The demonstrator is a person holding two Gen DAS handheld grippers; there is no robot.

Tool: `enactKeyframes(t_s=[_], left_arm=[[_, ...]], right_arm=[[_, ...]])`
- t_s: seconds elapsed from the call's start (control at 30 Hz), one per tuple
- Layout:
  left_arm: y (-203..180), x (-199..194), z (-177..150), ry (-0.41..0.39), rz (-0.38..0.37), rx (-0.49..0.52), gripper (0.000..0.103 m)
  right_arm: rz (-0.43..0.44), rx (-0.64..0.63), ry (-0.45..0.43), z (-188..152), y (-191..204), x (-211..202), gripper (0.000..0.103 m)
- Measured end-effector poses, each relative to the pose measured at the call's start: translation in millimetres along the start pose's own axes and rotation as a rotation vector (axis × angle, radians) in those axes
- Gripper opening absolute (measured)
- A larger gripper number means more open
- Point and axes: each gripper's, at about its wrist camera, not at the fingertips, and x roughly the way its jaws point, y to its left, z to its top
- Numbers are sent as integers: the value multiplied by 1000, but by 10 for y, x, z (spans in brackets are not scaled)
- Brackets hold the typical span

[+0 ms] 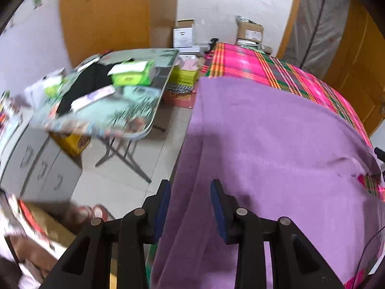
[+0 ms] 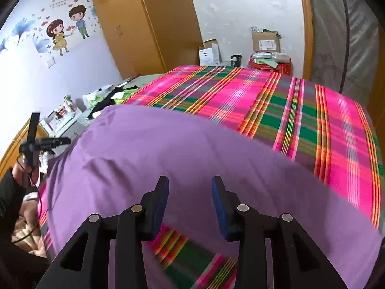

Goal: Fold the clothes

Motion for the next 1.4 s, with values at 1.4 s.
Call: enactKeyframes(t_s=[1.4], left_arm=[[-379, 353, 408, 15, 59, 112, 35]], right_arm=[[55, 131, -1, -440, 118, -64, 39]])
